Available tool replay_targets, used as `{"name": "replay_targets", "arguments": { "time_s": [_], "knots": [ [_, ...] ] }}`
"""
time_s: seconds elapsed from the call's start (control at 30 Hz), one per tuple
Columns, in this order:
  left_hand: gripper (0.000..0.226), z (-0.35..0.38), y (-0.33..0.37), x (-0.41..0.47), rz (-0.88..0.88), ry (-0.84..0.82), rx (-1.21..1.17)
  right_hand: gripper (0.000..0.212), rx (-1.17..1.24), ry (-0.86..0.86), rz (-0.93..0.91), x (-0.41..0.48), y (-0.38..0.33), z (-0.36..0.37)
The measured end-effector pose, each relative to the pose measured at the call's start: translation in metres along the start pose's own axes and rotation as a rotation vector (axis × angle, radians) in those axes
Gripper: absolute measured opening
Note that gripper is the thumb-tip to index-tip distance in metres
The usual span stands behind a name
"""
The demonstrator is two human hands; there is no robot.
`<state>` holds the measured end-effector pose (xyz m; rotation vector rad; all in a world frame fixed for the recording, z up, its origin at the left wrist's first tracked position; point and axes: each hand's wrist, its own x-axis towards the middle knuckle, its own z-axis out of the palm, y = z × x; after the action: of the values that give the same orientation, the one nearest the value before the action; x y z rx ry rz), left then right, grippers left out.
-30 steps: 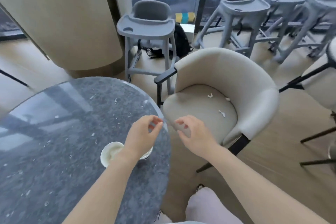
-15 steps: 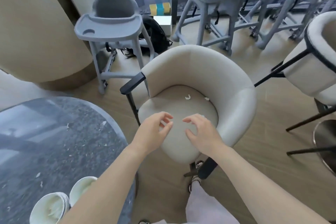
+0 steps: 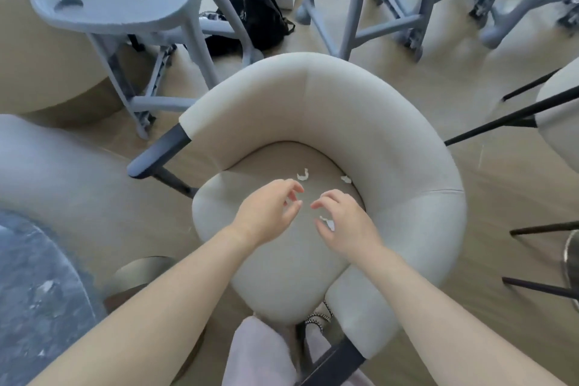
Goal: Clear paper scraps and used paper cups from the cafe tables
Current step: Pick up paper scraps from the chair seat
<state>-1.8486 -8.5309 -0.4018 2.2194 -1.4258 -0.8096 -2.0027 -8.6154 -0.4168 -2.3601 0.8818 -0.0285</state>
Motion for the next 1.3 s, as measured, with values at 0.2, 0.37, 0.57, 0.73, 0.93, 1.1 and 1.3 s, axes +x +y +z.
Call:
{"name": "replay_targets", "arguments": {
  "time_s": [0.2,0.37,0.57,0.73,0.93,1.1,1.3],
  "knots": [
    [0.029,0.048,-0.050,0.082,0.028,-0.128,0.130,0.029,-0.063,-0.066,0.130,0.052,0.057,0.044],
    [0.034,0.091,-0.083,0.133,0.028,-0.161,0.165,0.034,-0.186,-0.167,0.179,0.083,0.092,0.082],
    [0.041,0.133,-0.109,0.175,0.071,-0.232,0.299,0.033,-0.250,-0.336,0.287,0.088,0.124,0.122],
    [0.049,0.159,-0.130,0.186,0.141,-0.346,0.402,0.033,-0.167,-0.426,0.382,0.090,0.136,0.147],
    [0.041,0.173,-0.141,0.194,0.143,-0.371,0.353,0.013,-0.137,-0.379,0.406,0.099,0.149,0.159],
    [0.031,0.170,-0.138,0.203,0.149,-0.368,0.237,0.014,-0.128,-0.185,0.408,0.111,0.161,0.154],
    [0.026,0.163,-0.126,0.205,0.181,-0.251,0.206,0.017,-0.140,-0.010,0.393,0.133,0.176,0.155]
  ]
}}
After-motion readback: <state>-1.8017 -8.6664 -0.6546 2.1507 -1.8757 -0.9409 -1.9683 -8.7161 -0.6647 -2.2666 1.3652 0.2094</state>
